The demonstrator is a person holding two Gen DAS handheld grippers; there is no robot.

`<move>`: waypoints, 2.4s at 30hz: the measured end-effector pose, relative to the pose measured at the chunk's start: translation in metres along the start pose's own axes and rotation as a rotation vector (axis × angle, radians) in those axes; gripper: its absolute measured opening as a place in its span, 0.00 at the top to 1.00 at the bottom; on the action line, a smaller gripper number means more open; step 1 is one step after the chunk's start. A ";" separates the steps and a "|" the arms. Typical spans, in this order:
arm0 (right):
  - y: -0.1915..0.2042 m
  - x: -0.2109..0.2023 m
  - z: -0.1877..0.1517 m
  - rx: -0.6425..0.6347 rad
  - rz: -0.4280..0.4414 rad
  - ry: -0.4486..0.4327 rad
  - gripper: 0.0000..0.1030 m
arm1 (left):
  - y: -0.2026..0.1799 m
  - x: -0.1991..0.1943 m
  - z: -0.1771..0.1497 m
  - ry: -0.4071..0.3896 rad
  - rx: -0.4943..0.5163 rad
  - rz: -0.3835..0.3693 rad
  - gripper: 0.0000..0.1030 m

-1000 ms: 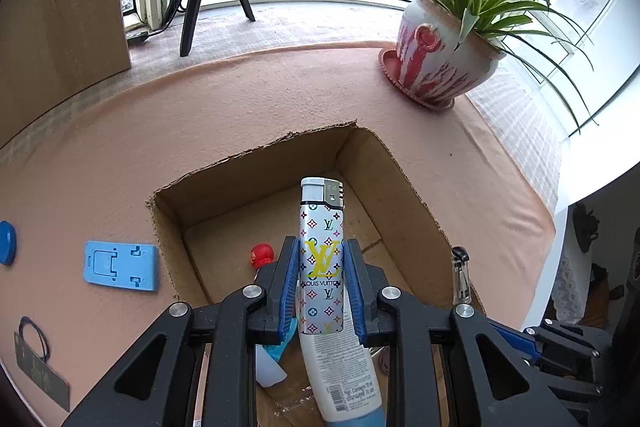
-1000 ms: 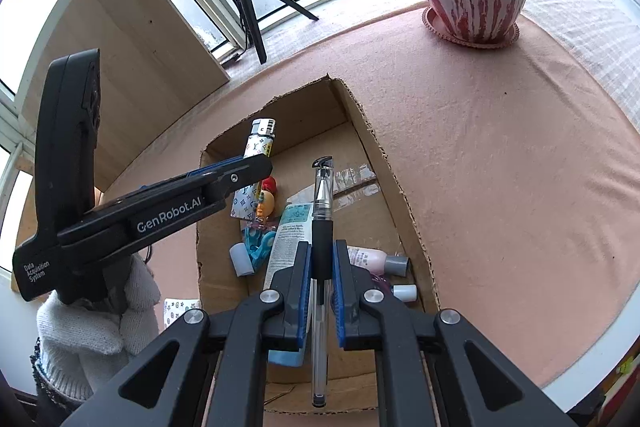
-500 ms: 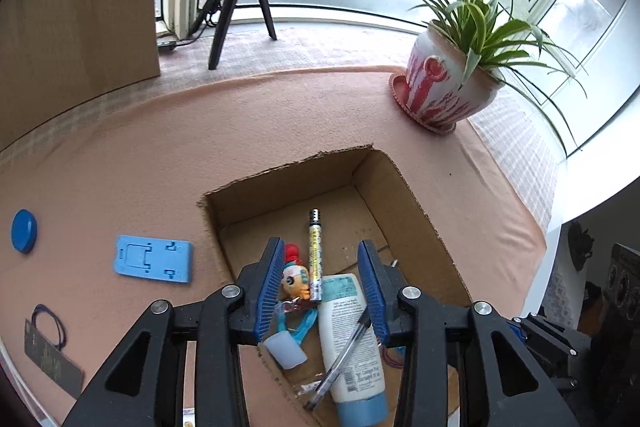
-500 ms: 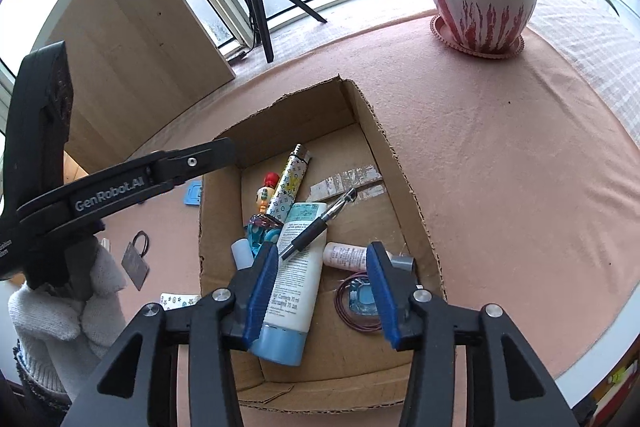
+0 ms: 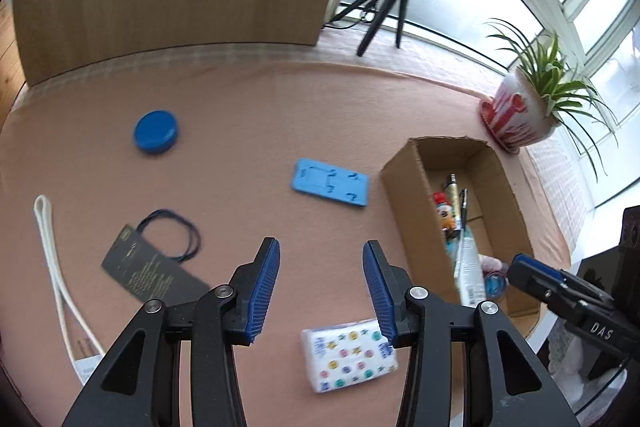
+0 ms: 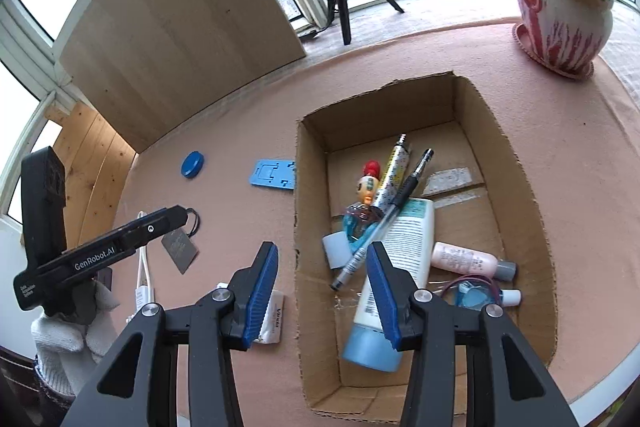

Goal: Organize objects
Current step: 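Grasp the blue phone stand with the right tool while the left tool grasps the black card, then lift the phone stand with the right tool while the left tool lifts the card with cable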

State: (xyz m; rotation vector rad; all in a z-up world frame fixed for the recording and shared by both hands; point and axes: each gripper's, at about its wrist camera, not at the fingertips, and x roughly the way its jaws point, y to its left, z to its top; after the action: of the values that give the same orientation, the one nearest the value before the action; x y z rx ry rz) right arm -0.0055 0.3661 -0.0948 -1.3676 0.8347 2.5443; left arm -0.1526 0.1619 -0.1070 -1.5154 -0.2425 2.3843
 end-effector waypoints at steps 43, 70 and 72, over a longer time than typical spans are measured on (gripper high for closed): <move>0.086 0.133 0.081 -0.178 -0.053 0.227 0.59 | 0.126 0.068 0.031 0.202 0.107 0.156 0.91; 0.119 0.221 0.092 -0.509 -0.253 0.483 0.57 | 0.161 0.050 0.047 0.122 -0.029 0.119 0.99; 0.117 0.220 0.092 -0.509 -0.263 0.470 0.57 | 0.161 0.046 0.046 0.135 -0.038 0.058 0.99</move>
State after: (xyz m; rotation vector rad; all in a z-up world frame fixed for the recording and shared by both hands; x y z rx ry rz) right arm -0.2427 0.2867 -0.1837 -2.1099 0.0172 2.3422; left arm -0.2387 0.0273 -0.1750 -1.7146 -0.2168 2.3209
